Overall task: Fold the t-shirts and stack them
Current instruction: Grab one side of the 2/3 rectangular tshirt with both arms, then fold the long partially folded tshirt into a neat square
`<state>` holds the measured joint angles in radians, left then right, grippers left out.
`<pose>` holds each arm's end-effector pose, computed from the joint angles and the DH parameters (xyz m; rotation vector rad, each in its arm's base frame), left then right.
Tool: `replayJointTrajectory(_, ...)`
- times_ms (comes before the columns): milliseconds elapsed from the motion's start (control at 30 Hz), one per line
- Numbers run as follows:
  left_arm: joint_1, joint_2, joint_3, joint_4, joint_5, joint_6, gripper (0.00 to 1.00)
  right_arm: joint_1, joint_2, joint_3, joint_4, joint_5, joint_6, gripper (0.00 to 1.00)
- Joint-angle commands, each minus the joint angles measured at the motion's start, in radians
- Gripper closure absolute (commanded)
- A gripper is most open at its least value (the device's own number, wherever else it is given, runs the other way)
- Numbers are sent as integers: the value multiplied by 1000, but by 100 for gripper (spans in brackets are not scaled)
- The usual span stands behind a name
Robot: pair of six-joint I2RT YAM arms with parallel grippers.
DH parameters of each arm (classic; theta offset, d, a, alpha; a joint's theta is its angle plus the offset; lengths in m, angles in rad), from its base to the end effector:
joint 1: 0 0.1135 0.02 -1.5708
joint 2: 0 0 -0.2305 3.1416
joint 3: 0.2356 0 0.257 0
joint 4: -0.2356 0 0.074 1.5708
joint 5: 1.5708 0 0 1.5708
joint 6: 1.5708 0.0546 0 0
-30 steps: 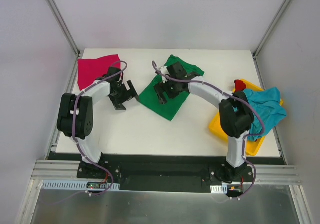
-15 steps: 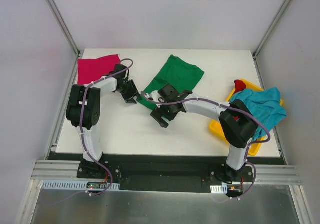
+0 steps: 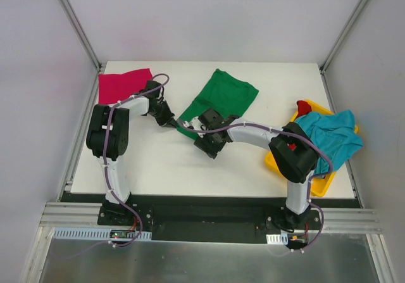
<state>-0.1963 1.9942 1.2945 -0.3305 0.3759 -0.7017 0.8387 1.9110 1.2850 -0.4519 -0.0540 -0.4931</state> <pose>0.3970 -0.0994 0.1016 -0.5388 2.6572 -0.7896 0.2621 0.2960 0.1198 -1.6569 2.0799 0.1857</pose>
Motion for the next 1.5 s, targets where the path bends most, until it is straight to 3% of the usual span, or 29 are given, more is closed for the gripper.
replayJointTrajectory(0,-3,-11,-47,-36,-72,19,100,5,17,8,-27,48,-7,43)
replayJointTrajectory(67,-2,-43,-86,-36,-78,15,100,14,3,-13,-27,86,-6,51)
replayJointTrajectory(100,-2,-64,-102,-36,-77,13,100,14,-6,-25,-25,66,-4,64)
replayJointTrajectory(267,0,-210,-228,-41,-100,-1,100,40,-73,-73,-33,-52,45,99)
replayJointTrajectory(400,0,-403,-378,-48,-155,-33,100,80,-157,-78,-115,-176,96,99)
replayJointTrajectory(633,0,-872,-675,-160,-232,-142,100,125,-329,-107,-180,-484,201,99)
replayJointTrajectory(733,-2,-1067,-707,-264,-264,-157,100,141,-388,-115,-195,-607,241,99)
replayJointTrajectory(933,-2,-1365,-612,-464,-359,-165,100,186,-486,-124,-160,-750,324,99)
replayJointTrajectory(1167,-3,-1390,-500,-509,-347,-174,100,195,-581,-154,-133,-730,395,99)
replayJointTrajectory(1467,-90,-1116,-382,-289,-324,-177,100,16,-638,-251,-119,-644,450,99)
